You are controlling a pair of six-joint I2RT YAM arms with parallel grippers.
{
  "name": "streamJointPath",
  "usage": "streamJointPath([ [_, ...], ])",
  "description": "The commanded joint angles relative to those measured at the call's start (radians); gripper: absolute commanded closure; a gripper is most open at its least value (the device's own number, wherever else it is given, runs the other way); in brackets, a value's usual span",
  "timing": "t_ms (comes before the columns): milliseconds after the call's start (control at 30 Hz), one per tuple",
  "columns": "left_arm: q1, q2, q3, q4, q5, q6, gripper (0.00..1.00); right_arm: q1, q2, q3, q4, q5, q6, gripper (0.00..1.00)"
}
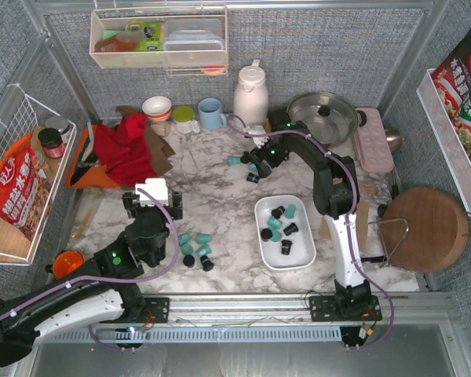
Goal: Mix the coffee capsules in the storage basket
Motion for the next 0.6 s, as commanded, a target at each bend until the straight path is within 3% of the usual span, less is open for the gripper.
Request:
streamJointPath([
  [0, 0.004, 0.0, 0.003, 0.024, -0.007, 0.004, 0.07, 0.0, 0.015, 0.019, -0.024, -0.025, -0.025, 0.28],
  [567, 0.012, 0.003, 0.006, 0.018, 0.012, -0.004, 0.07, 0.0, 0.029, 0.034, -0.036, -0.027, -0.039, 0.48],
])
